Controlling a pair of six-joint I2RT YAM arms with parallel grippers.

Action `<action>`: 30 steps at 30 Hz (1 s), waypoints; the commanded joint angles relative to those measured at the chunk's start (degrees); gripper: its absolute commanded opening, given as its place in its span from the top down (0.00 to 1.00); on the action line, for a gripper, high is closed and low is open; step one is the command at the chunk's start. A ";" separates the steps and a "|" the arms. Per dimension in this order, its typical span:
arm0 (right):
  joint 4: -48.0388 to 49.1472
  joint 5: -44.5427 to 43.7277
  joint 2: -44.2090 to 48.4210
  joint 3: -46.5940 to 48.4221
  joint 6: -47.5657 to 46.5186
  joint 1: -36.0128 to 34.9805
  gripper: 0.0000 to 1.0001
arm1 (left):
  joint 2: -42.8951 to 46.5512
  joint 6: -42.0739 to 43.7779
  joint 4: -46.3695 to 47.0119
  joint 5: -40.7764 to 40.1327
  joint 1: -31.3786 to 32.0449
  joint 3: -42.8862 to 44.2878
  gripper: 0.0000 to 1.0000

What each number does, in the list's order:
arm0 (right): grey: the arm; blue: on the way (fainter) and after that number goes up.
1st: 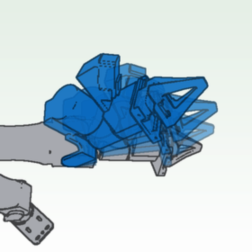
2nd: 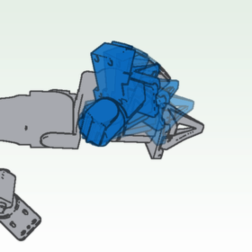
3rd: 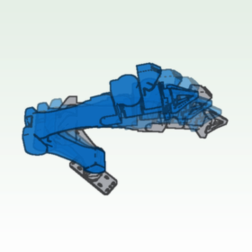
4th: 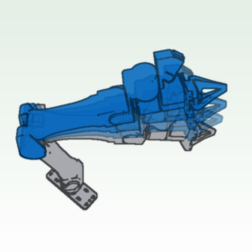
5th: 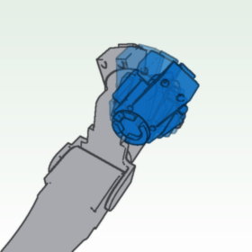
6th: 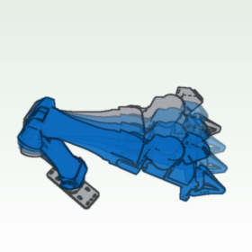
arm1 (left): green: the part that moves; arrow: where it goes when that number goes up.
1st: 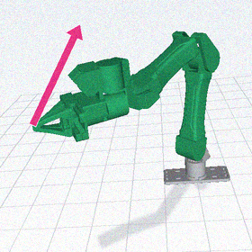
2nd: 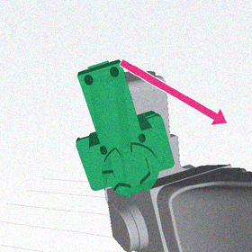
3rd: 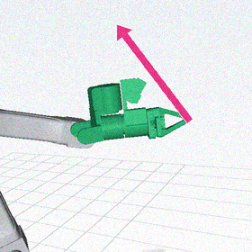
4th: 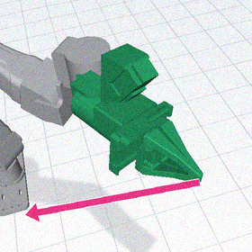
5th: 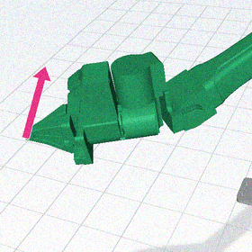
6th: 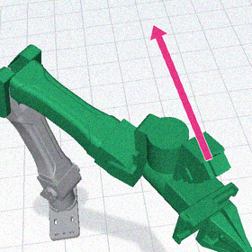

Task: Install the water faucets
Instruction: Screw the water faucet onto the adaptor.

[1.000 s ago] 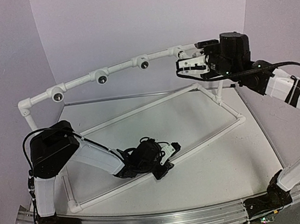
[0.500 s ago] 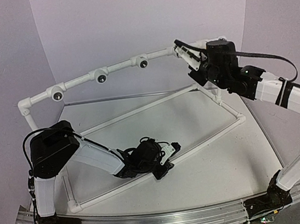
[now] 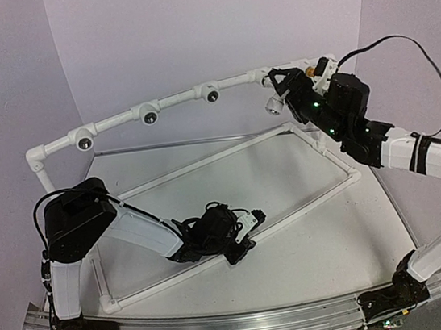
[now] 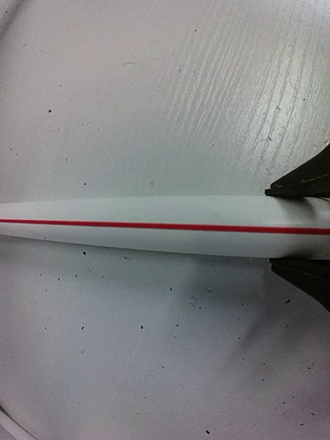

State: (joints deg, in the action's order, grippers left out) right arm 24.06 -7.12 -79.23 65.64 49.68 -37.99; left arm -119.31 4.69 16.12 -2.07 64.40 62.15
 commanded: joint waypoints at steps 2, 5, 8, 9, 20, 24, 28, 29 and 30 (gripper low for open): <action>-17.04 11.25 12.47 3.87 -16.93 -1.48 0.14 | -6.88 -2.36 -15.33 1.90 0.19 -3.82 1.00; -38.05 1.81 16.15 8.69 -44.68 -1.48 0.12 | -6.73 -2.32 -15.24 1.90 0.21 -3.89 1.00; -41.59 -4.04 18.69 8.46 -77.42 -1.48 0.10 | -6.65 -2.32 -15.15 1.90 0.20 -4.08 1.00; -41.55 -4.37 18.64 8.79 -89.01 -1.48 0.10 | -6.65 -2.32 -15.07 1.90 0.20 -4.06 1.00; -43.67 -11.51 2.70 22.99 -159.60 -4.27 0.04 | -7.05 -2.67 -15.24 1.83 0.17 -3.52 1.00; -46.96 -14.49 -1.32 26.38 -165.10 -4.61 0.07 | -7.16 -2.67 -15.41 1.90 0.19 -3.25 1.00; -46.70 -16.47 -3.99 26.11 -168.17 -4.96 0.11 | -7.26 -2.66 -15.54 1.88 0.11 -3.17 1.00; -46.37 -16.76 -4.67 25.90 -168.51 -4.98 0.13 | -7.26 -2.67 -15.58 1.90 0.11 -3.15 1.00; -46.08 -17.45 -5.45 25.87 -168.54 -4.99 0.15 | -7.27 -2.73 -15.59 1.88 0.11 -3.13 1.00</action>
State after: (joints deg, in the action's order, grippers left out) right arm -23.60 -20.46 -83.09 88.59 -110.54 -42.58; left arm -119.33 4.67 16.08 -2.02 64.38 62.19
